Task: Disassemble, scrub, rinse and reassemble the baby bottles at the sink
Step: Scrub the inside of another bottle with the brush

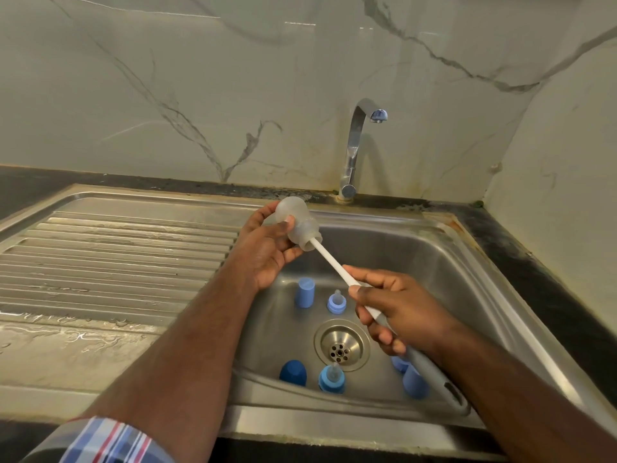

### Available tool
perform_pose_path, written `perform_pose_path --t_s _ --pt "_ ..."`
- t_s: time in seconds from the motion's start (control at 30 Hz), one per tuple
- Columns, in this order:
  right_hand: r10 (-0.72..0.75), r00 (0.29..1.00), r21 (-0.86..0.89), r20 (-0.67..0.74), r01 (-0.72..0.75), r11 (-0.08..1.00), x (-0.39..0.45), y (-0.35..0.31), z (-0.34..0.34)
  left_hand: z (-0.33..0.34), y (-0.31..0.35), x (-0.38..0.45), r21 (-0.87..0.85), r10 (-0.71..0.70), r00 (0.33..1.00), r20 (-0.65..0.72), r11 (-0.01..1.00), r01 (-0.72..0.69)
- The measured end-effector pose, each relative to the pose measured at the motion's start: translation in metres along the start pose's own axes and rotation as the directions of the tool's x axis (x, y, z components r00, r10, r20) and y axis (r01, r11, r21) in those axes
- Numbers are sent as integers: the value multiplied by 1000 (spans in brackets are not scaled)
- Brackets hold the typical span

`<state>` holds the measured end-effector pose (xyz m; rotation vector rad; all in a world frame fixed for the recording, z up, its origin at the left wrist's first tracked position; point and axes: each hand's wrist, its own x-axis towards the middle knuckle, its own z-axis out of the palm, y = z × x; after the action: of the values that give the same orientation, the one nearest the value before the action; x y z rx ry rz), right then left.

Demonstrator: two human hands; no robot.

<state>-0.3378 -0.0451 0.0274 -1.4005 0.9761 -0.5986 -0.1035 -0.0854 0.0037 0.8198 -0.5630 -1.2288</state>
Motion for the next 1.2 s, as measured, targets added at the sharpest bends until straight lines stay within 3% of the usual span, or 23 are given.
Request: perform_pose_path --t_s 0.1,0.17,0.2,0.23,0.33,0.43,0.5,0.57,0.63,0.7,0.8,0.87,0.93,1.0,1.03,1.07,1.1,1.13,1.2 --pt "-131 985 -399 -115 75 914 3 8 9 2 -1 -2 4 -8 1000 9 1000 8" --pt "-193 978 -632 -76 103 768 5 10 12 3 -2 -2 0 -9 1000 6 1000 9" --pt "-185 982 -653 -44 111 749 4 10 13 3 -2 -2 -6 -8 1000 1 1000 8" --pt "-154 988 -594 -14 116 796 3 9 13 3 -2 -2 -8 -5 1000 -4 1000 5" --pt "-47 997 -190 56 57 980 -1 1 4 1 -2 -1 -1 2 1000 10 1000 -2" --pt "-15 997 78 78 9 997 -2 -2 -2 0 0 0 -1 6 1000 25 1000 -6" --pt "-25 1000 1 11 25 1000 -2 -1 1 -1 1 0 -8 0 1000 23 1000 1" --pt "-123 989 -342 -81 88 935 0 6 7 -2 0 1 -15 -7 1000 19 1000 8" --pt "-203 977 -590 -71 124 798 0 10 12 -2 0 2 -17 -2 1000 4 1000 2" --pt "-168 986 -514 -17 136 847 0 9 14 -2 0 3 -24 12 1000 -22 1000 -13" --pt "-62 997 -142 39 67 988 -3 1 6 -2 0 3 -34 34 998 -55 999 -36" --pt "-62 998 -133 19 64 989 -6 0 3 -1 -1 2 -41 41 996 -74 998 -44" --pt "-158 985 -385 -65 121 915 -5 5 5 -1 -1 3 -49 47 993 -104 997 -52" --pt "-302 952 -753 -54 160 639 0 9 5 -2 0 4 -67 48 990 -132 996 -58" --pt "-331 943 -840 -34 153 521 1 12 6 -2 0 5 -73 48 989 -138 996 -59" --pt "-333 942 -860 -35 141 490 2 12 7 -3 0 6 -76 49 989 -142 995 -60" --pt "-302 953 -839 -38 134 528 2 12 9 -4 0 6 -77 50 988 -149 995 -62" --pt "-243 969 -741 -34 139 657 1 11 10 -4 0 7 -80 53 986 -159 995 -66" --pt "-86 996 -308 24 90 947 -4 7 7 -5 1 8 -103 58 983 -175 992 -77"
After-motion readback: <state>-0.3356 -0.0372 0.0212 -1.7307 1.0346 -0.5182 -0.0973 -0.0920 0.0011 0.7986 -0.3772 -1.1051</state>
